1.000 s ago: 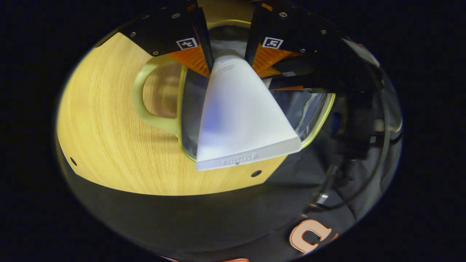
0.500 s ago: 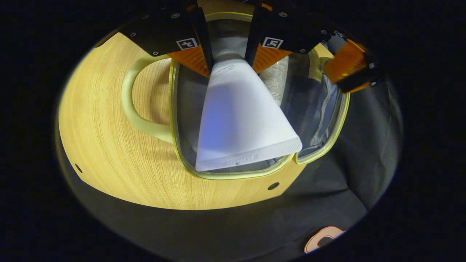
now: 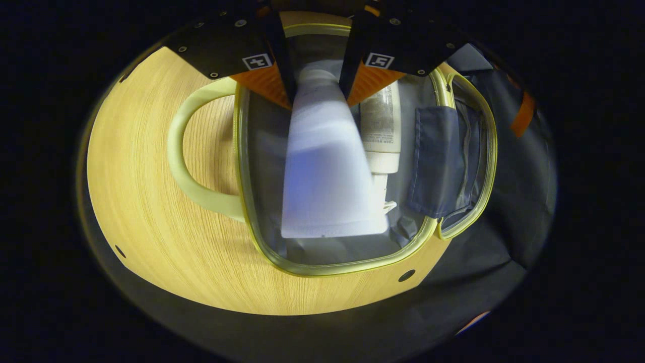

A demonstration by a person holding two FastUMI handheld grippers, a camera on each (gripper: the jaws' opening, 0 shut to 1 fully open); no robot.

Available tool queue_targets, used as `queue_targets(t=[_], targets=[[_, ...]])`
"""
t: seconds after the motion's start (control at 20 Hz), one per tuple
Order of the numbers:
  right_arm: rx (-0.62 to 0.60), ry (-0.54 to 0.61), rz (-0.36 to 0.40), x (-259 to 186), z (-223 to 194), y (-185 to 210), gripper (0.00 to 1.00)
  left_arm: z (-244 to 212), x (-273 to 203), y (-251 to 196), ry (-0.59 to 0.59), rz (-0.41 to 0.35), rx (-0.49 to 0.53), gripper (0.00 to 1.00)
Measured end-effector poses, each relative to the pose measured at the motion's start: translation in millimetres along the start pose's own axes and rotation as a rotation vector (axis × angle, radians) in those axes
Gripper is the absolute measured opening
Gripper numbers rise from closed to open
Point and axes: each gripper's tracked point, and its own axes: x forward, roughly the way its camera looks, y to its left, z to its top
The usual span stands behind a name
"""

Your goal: First open the suitcase, pack the skin care products into it, and then close the suitcase.

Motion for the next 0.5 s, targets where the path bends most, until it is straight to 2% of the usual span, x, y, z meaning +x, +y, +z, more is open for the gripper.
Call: queue_targets(t=[0.1,0.15,0.2,0.25,0.3,0.4,0.5], targets=[[-0.005,-0.034,-0.006,-1.6,3.5,-1.2,0.49,-0.2,7.9,15.5,-0.010,0.024,-0.009,0.90],[-0.001,-0.050,-0.007,-8.3,5.6,0.3,0.57,3.6,12.7,23.6,-0.029,0.029,-0.012,0.89],[-0.001,-0.064,-0.010,-9.2,7.4,-1.5,0.57,5.0,22.5,31.5,-0.038,0.041,-0.019,0.89],[0.002,-0.084,-0.017,-13.1,9.5,-4.0,0.58,9.4,29.6,38.5,-0.051,0.043,-0.031,0.94],[0.004,-0.108,-0.029,-16.7,13.5,-8.1,0.59,12.3,31.4,49.9,-0.055,0.044,-0.044,0.89],[0.023,-0.152,-0.018,-28.3,17.7,-7.7,0.65,18.5,44.3,62.9,-0.061,0.035,-0.077,0.89],[0.038,-0.213,0.005,-42.0,25.7,-6.3,0.74,26.3,55.3,71.9,-0.057,-0.002,-0.156,0.89]])
